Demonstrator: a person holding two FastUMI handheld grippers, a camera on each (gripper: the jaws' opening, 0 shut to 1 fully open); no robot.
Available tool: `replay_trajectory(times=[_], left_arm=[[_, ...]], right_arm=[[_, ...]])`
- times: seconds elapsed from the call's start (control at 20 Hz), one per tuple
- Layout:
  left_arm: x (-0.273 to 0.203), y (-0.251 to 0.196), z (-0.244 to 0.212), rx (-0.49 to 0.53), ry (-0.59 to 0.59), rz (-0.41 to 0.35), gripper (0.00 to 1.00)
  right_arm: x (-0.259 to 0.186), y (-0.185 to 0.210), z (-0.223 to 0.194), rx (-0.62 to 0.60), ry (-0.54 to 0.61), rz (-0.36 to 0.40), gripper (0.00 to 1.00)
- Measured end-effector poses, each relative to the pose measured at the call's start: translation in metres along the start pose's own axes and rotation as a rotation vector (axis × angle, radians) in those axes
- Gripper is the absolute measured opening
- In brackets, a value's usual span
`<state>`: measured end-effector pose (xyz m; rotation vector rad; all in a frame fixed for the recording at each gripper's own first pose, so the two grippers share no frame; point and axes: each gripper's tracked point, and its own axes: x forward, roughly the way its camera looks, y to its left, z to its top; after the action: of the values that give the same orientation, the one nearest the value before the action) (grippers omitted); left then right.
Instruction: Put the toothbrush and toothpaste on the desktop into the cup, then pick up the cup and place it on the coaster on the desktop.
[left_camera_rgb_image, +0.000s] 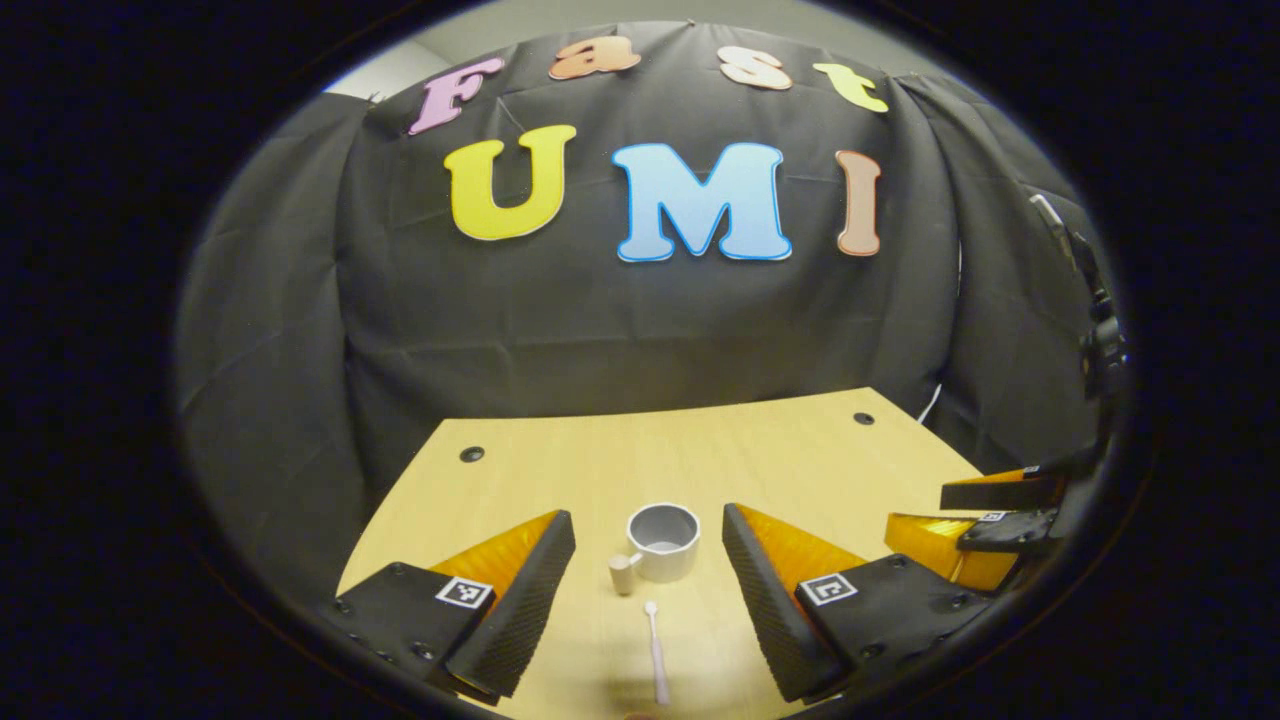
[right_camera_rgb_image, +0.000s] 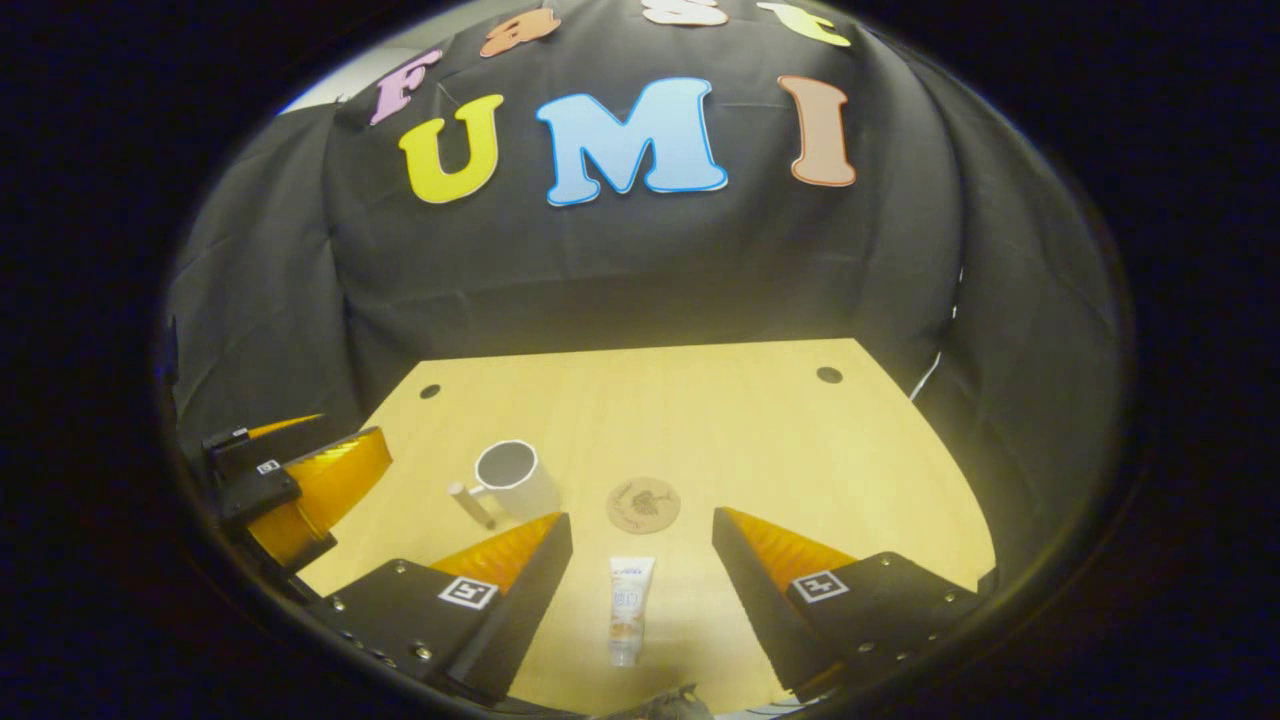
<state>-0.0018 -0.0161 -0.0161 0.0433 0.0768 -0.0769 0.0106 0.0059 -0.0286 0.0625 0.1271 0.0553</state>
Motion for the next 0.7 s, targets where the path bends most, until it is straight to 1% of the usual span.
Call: replay_trajectory(times=[0.05,0.1,0.15,0.2,0.4,0.5,0.55,0.6,0.65,0.7], left_arm=[[-0.001,-0.002,-0.002,-0.002,0.009,-0.01,1.0],[-0.002,-0.004,-0.002,-0.003,0.017,-0.019,1.0],[-0.002,-0.005,-0.005,-0.001,0.026,-0.027,0.96],[-0.003,-0.008,-0.007,0.003,0.034,-0.033,1.0],[-0.003,-0.013,-0.023,0.007,0.1,-0.062,1.0],[-0.005,-0.015,-0.034,0.011,0.135,-0.071,1.0],[-0.004,-0.017,-0.043,0.011,0.154,-0.074,0.96],[-0.002,-0.018,-0.049,0.01,0.174,-0.077,1.0],[-0.002,-0.019,-0.056,0.006,0.194,-0.081,1.0],[-0.002,-0.019,-0.063,-0.001,0.213,-0.084,0.96]], right_arm=[[0.0,0.0,-0.002,-0.002,0.008,-0.002,0.88],[0.002,0.001,-0.004,-0.004,0.018,0.0,0.88],[0.003,0.002,-0.008,-0.005,0.031,0.003,0.88],[0.004,0.002,-0.01,-0.003,0.044,0.006,0.9],[0.007,0.006,-0.031,0.007,0.122,0.02,0.91],[0.01,0.009,-0.046,0.023,0.169,0.032,0.93],[0.011,0.011,-0.054,0.03,0.194,0.037,0.93],[0.012,0.012,-0.06,0.038,0.218,0.042,0.94],[0.014,0.012,-0.066,0.044,0.239,0.042,0.93],[0.016,0.01,-0.073,0.048,0.261,0.034,0.94]])
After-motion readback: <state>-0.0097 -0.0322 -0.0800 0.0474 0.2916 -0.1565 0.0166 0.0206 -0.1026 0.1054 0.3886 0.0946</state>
